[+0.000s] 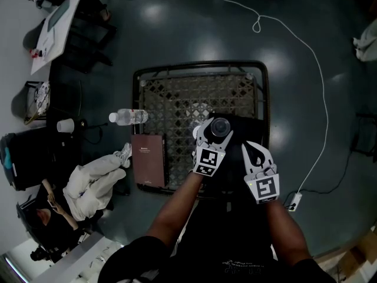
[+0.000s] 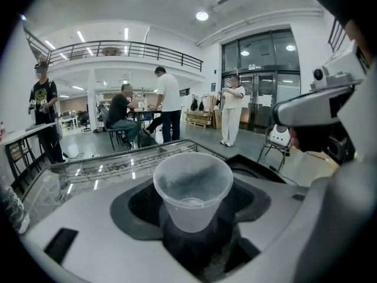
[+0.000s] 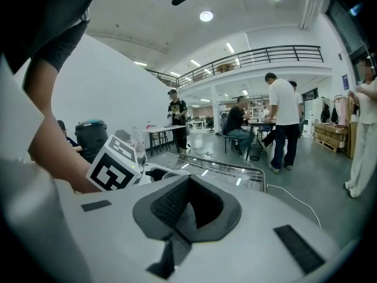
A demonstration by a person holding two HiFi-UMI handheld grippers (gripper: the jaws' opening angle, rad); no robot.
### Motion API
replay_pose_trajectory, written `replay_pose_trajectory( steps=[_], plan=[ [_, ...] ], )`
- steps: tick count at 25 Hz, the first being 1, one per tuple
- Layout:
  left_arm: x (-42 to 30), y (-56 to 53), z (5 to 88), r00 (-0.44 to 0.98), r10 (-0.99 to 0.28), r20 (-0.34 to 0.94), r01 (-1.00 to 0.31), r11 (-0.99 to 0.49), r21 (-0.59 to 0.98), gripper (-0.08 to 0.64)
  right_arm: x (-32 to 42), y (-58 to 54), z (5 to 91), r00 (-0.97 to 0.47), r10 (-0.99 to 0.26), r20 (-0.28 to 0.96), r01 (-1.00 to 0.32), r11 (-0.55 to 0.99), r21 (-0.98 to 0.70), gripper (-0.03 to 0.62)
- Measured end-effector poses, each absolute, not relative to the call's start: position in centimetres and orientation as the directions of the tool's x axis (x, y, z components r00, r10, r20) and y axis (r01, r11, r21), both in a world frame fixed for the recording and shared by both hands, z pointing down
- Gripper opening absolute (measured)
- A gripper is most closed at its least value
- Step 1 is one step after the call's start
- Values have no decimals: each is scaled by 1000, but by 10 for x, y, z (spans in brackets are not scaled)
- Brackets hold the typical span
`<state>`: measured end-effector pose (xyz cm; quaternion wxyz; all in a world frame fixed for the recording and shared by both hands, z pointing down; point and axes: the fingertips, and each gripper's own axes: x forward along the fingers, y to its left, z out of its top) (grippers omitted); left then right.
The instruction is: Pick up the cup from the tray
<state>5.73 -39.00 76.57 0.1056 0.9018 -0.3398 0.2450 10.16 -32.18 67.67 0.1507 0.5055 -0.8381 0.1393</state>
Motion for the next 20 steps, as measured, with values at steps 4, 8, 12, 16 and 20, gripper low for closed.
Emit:
replay_pose_trajectory(
  steps=[4, 8, 12, 16, 20],
  plan=[
    [58, -390, 764, 653, -560, 510, -660, -751, 20, 305, 100, -319, 679, -445, -797, 408, -889, 447, -96, 8],
    [54, -392, 757, 657, -568, 496, -659, -752, 10, 305, 97, -322, 670, -444, -807, 390, -892, 441, -102, 8],
    [49, -391, 747, 660, -575, 484, -659, -752, 5, 305, 94, -324, 658, -434, -830, 350, -897, 433, -87, 8],
    [46, -388, 732, 668, -585, 461, -659, -752, -1, 305, 90, -321, 647, -431, -842, 324, -900, 428, -84, 8],
    [43, -387, 711, 673, -596, 438, -656, -755, -19, 305, 86, -322, 631, -432, -854, 289, -899, 432, -68, 8]
  ],
)
